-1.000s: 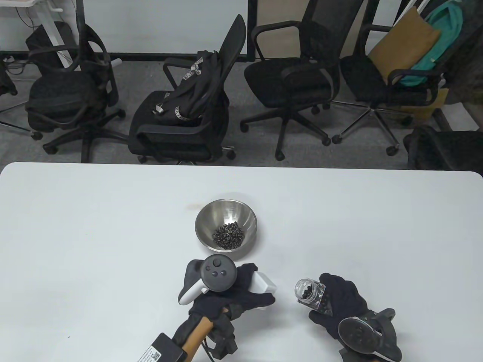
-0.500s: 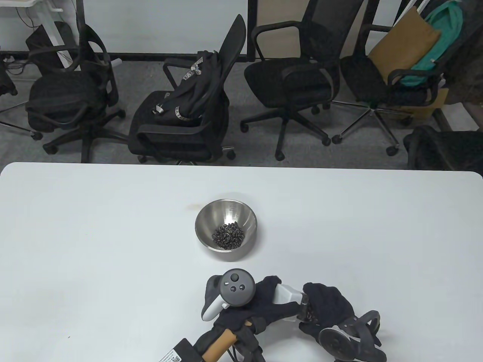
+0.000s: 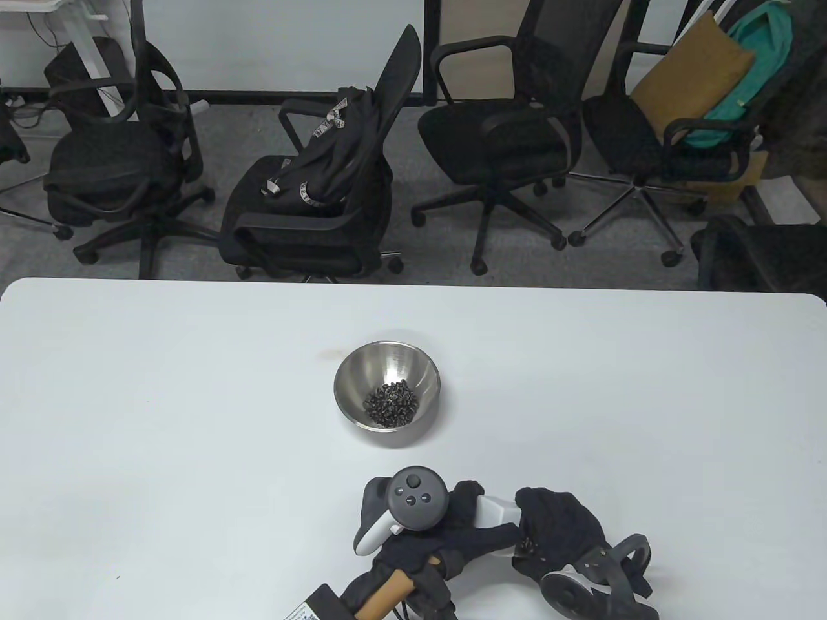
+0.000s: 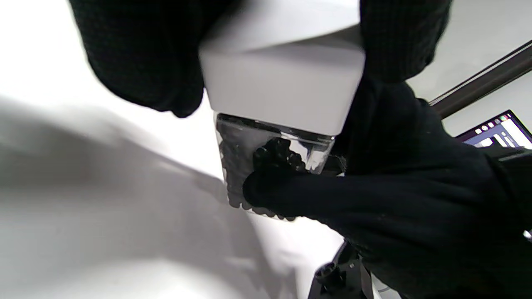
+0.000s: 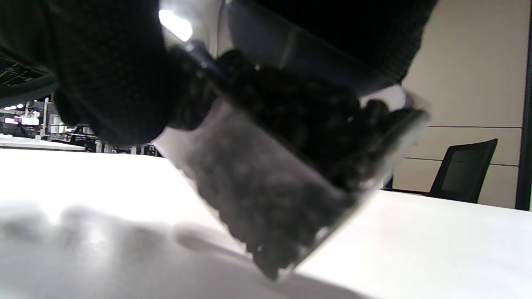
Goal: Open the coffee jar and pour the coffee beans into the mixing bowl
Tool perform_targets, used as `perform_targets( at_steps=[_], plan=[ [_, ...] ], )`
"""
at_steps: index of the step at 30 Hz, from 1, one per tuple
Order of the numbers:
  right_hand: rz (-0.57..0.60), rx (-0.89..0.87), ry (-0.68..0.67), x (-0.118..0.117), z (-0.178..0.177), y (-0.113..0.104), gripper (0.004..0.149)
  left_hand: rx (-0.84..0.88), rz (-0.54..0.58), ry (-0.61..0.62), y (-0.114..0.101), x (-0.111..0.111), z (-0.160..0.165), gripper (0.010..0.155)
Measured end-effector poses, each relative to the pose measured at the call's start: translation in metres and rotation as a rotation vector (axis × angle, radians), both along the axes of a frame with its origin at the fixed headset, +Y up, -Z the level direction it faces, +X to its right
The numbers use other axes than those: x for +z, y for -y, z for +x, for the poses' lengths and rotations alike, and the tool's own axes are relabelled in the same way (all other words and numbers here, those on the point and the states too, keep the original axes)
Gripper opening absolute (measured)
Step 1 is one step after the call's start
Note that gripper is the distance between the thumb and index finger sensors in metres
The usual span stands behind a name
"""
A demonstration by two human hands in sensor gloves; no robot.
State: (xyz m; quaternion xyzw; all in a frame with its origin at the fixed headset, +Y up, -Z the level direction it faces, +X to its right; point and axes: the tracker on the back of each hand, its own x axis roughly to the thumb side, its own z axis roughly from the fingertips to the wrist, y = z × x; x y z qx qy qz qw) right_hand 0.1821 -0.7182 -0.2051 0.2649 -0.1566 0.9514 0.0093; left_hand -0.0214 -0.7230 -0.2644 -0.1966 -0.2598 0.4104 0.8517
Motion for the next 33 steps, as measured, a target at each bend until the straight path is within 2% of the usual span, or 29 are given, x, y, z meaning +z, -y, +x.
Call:
perform_targets(
  at_steps=[8, 13, 21, 24, 28, 33],
  plan=[
    [0.008, 0.011, -0.004, 0.001, 0.0, 0.0, 0.093, -0.035, 0.094, 0.027, -0.004, 0.004, 0.003, 0.1],
    [0.008, 0.013, -0.02, 0.002, 0.001, 0.0, 0.093, -0.086, 0.198, 0.109, -0.009, 0.008, 0.006, 0.099],
    [-0.012, -0.012, -0.046, 0.002, 0.003, 0.0, 0.094, -0.24, 0.561, 0.251, -0.021, 0.023, 0.014, 0.096],
    [-0.015, -0.016, -0.05, 0.002, 0.004, 0.0, 0.094, -0.289, 0.66, 0.277, -0.023, 0.029, 0.017, 0.096],
    [-0.018, -0.02, -0.055, 0.002, 0.005, 0.0, 0.094, -0.294, 0.7, 0.299, -0.023, 0.031, 0.018, 0.095],
    [-0.024, -0.023, -0.055, 0.002, 0.005, 0.0, 0.094, -0.29, 0.683, 0.312, -0.022, 0.031, 0.017, 0.095]
  ],
)
